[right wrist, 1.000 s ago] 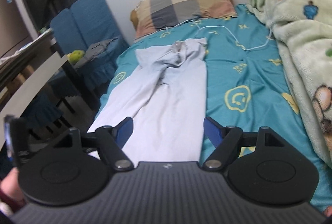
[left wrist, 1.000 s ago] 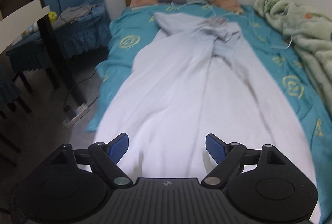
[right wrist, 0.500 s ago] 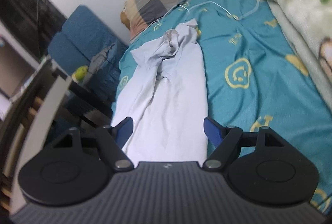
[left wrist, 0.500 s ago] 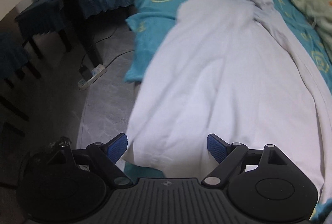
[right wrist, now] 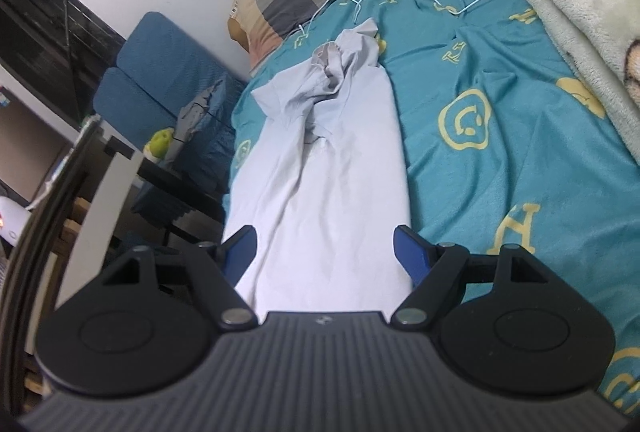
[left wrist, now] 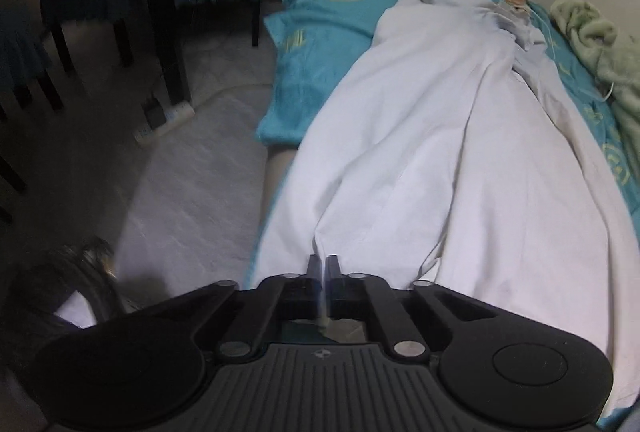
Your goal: Fold clothes
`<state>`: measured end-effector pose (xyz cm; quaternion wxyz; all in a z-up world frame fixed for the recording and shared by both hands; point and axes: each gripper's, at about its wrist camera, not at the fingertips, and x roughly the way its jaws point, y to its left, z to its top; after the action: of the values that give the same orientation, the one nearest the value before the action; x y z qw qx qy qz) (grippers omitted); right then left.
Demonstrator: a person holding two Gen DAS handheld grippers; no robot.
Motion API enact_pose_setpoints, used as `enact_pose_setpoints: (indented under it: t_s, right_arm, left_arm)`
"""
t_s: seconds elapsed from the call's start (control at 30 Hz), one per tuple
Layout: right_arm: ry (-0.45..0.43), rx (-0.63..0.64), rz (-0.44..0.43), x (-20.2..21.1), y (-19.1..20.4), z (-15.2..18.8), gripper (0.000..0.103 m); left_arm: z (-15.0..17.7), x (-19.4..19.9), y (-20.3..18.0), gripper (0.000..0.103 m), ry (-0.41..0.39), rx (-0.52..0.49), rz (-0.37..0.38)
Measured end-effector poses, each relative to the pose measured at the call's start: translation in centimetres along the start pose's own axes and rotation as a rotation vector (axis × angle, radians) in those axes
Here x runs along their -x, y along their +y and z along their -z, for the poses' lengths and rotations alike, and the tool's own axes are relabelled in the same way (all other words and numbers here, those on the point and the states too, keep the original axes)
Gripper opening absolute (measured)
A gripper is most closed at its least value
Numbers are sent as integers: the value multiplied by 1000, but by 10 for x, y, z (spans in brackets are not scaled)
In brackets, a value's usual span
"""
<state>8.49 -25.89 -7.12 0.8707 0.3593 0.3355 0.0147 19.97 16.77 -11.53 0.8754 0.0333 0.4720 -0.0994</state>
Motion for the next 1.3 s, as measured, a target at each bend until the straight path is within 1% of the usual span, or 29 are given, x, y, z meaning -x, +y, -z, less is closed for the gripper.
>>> enact_pose_setpoints:
  t_s: [0.03,0.13,0.27,0.37,0.4,0.5,0.6,0.67,0.73,0.8,0.83,0.87,0.9,0.93,0.97,1.03,1.07,1.1,1.13,1.2,1.23,1.3]
  right_arm:
    - [4,6,13,-1,-1,1,77]
    - [18,23,50,-5,-3,3,77]
    - [42,16,75,-9,-9,5,77]
    - [44,4,72,-8,-10,6,77]
    - [40,13,73,-7,-10,6,77]
    - [32,26,78,-3,-9,7,77]
    - [47,35,79,-4,-10,8,77]
    - [73,51,79,-6,-10,9,77]
    - [105,60,83,-9,-11,13,77]
    - [143,64,90,-13,-13,18,77]
    - [162,66,94,-15,-13,20,77]
    - [182,65,96,-17,-15,23,77]
    - [204,48,92,-18,-17,27,77]
    - [225,33,89,-19,-19,31,77]
    - [242,31,98,-19,-20,35,77]
    - [278,27,114,-21,-21,44,77]
    - [296,24,122,-22,-21,49,77]
    - [313,22,126,-23,-21,53,77]
    - [330,18,128,-24,-21,58,77]
    - [371,-12,117,-26,-22,67,77]
    - [391,-30,107,-27,-23,72,77]
    - [438,-12,107,-32,-18,84,77]
  left_arm:
    - [-2,17,-7,2,-60,-35,-28]
    - [-12,68,-24,2,-150,-40,21]
    - [-13,127,-80,1,-172,-204,77]
    - [-5,163,-123,1,-187,-298,115]
    - [3,171,-139,1,-187,-330,134]
    - [29,169,-191,1,-149,-423,186]
    - [58,131,-222,2,-76,-472,214]
    - [70,95,-230,2,1,-450,235]
    - [79,66,-230,3,72,-417,252]
    - [77,51,-219,4,127,-373,264]
    - [74,50,-212,9,139,-344,279]
    - [70,53,-204,13,128,-304,306]
    - [67,56,-196,29,114,-264,331]
    - [64,61,-186,47,94,-223,351]
    - [61,64,-176,52,76,-177,364]
    - [56,70,-153,60,43,-81,388]
    - [52,71,-140,62,37,-23,398]
    - [49,70,-127,66,23,25,398]
    - [45,69,-116,68,-4,56,373]
    - [38,69,-94,69,-58,117,322]
    - [34,67,-83,73,-85,149,290]
    - [22,57,-66,77,-116,205,194]
